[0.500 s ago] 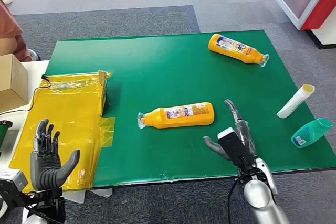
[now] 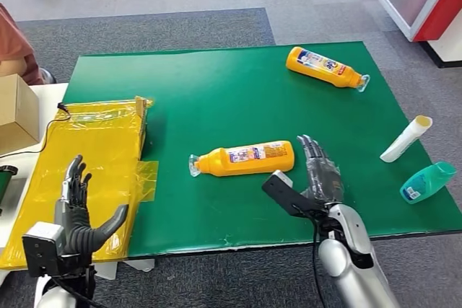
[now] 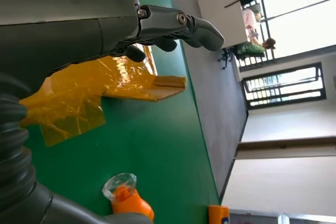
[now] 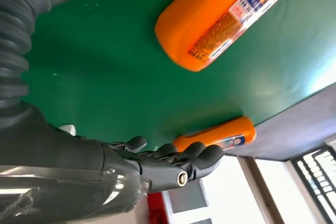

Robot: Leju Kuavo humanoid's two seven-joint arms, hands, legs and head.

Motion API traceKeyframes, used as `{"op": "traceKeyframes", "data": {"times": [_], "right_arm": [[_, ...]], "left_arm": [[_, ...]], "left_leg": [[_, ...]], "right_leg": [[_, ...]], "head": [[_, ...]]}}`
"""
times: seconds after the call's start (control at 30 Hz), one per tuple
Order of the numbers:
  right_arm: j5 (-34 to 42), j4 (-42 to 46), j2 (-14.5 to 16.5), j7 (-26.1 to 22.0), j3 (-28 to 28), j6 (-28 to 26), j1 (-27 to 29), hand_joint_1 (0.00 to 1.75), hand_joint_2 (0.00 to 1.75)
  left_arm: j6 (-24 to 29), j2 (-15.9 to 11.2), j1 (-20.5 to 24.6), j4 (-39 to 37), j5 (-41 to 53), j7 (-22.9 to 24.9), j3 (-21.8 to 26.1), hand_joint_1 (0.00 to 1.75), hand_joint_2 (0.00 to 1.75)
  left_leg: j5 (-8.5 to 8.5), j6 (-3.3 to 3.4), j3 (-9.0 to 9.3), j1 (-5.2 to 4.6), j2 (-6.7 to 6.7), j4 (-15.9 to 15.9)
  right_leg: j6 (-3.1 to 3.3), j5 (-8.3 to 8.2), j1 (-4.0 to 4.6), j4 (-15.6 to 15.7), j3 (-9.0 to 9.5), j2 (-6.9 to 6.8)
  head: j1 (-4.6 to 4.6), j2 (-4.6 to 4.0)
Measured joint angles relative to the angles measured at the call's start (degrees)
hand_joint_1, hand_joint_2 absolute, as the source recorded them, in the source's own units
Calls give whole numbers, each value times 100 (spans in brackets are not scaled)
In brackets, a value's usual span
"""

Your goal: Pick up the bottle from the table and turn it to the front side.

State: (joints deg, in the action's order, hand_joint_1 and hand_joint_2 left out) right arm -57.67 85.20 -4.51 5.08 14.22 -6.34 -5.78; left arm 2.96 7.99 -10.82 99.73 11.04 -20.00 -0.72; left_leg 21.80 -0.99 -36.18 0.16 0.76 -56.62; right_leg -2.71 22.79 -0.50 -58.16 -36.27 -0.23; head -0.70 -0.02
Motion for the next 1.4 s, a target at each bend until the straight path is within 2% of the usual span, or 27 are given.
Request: {"op": "traceKeyframes", "data": {"times": [0.23, 0.63, 0.77, 0.9, 1.03, 1.3, 1.4], "right_arm": [[-97, -319, -26, 70, 270, 12, -238, 0, 175], [-103, -510, -32, 74, 343, 14, -318, 0, 175], [-388, -663, -33, 214, 472, 230, -487, 0, 175], [-1108, -1467, 67, 595, 960, 448, -1238, 0, 175], [-1682, -2540, 324, 892, 1475, 518, -2052, 0, 175], [-2249, -4471, 885, 1188, 1974, 646, -2889, 0, 175], [-2367, -4970, 1055, 1232, 2071, 710, -3112, 0, 175]], "left_arm": [[-15, -55, 90, -1, 26, 23, -153, 0, 175], [-21, -107, 97, -1, 20, 30, -191, 0, 175], [-302, -123, 190, -15, -140, 69, -245, 0, 175], [-723, -146, 710, -175, -214, 164, -594, 0, 175], [-838, -161, 1396, -439, -204, 339, -1055, 0, 175], [-889, -181, 2733, -1037, 92, 633, -1802, 0, 175], [-958, -151, 3107, -1226, 73, 693, -2073, 0, 175]], "left_leg": [[0, 1, -1, 0, 0, 0], [2, 2, -1, 0, 0, 0], [1, 1, -2, 0, 0, 0], [-17, 1, -3, 0, 0, 0], [-34, 1, -3, 0, 0, 0], [-42, 1, -7, 0, -1, -2], [-42, 1, -8, 0, -1, -4]], "right_leg": [[-2, 2, 0, 0, 0, 0], [-4, 4, 0, 0, 0, 0], [-3, 1, 0, 0, -1, 1], [-1, -16, 0, 0, -3, 0], [-1, -30, 0, 0, -4, 0], [-1, -35, 0, -2, -5, -1], [0, -36, 0, -2, -6, 0]], "head": [[-1, 0], [0, 0], [1, 0], [0, 0], [1, 0], [1, 0], [1, 0]]}}
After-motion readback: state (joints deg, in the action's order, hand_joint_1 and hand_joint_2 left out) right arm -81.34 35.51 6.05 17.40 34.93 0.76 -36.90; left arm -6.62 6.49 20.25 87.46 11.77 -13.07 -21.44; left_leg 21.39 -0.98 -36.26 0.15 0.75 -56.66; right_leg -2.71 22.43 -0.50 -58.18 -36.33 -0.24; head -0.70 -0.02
